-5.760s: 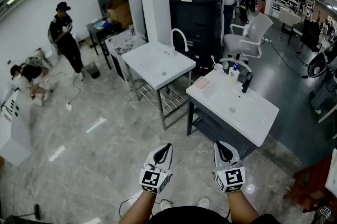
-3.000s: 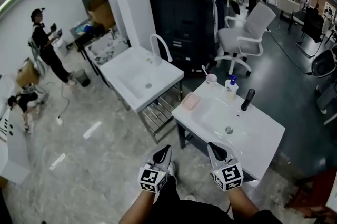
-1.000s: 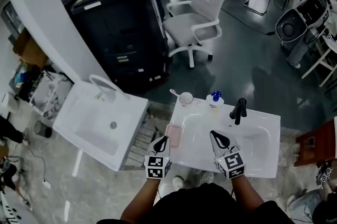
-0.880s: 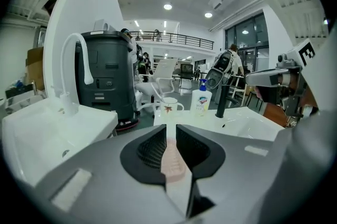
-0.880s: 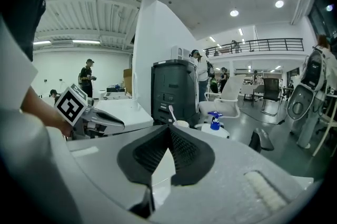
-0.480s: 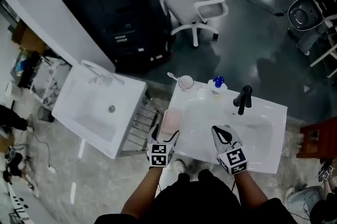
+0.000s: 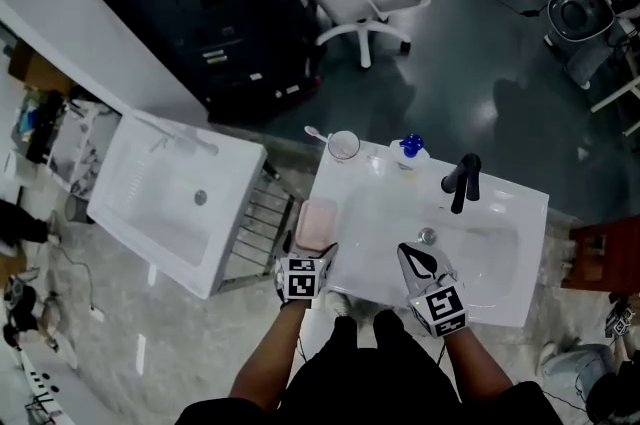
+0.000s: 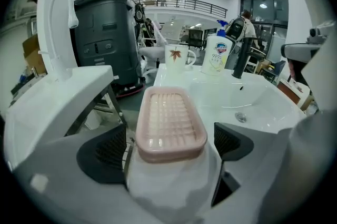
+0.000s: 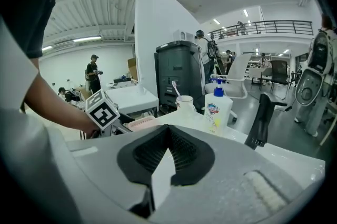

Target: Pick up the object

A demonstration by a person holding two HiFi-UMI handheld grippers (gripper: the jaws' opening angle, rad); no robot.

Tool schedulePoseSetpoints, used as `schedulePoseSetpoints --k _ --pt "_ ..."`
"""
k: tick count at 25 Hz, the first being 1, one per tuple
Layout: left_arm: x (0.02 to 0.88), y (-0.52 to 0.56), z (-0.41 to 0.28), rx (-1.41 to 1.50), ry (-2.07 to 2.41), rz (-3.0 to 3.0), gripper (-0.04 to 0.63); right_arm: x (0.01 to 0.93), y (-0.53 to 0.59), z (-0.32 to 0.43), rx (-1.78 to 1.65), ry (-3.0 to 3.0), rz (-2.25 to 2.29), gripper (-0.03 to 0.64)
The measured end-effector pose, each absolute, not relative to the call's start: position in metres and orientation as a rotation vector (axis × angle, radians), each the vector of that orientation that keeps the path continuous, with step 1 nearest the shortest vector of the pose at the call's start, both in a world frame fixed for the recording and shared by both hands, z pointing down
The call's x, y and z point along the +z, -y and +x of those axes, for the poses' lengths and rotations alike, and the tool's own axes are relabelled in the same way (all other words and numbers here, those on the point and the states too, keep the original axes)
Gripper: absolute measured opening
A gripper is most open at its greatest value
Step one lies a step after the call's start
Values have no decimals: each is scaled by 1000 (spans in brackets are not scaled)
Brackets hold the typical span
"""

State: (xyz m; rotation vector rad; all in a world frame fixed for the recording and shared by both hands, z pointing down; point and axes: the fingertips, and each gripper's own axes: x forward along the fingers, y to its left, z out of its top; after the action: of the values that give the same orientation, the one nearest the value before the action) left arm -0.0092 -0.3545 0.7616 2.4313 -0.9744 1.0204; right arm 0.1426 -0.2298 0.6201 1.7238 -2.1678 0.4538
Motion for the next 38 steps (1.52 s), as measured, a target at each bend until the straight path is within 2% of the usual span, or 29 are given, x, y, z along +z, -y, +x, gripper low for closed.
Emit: schedulePoseSetpoints --k 5,9,17,29,38 --pt "768 359 -6 1042 949 2413 543 631 228 146 469 2179 1706 2" --pt "771 358 -6 1066 957 2438 493 634 229 150 494 2178 1721 2" --pt "767 355 -6 1050 926 2491 456 634 232 152 483 2182 1720 2" --pt "756 355 -3 1031 954 2548 451 635 231 151 447 2172 1698 2" --pt "713 358 10 917 987 2615 451 624 235 152 399 2180 1710 2"
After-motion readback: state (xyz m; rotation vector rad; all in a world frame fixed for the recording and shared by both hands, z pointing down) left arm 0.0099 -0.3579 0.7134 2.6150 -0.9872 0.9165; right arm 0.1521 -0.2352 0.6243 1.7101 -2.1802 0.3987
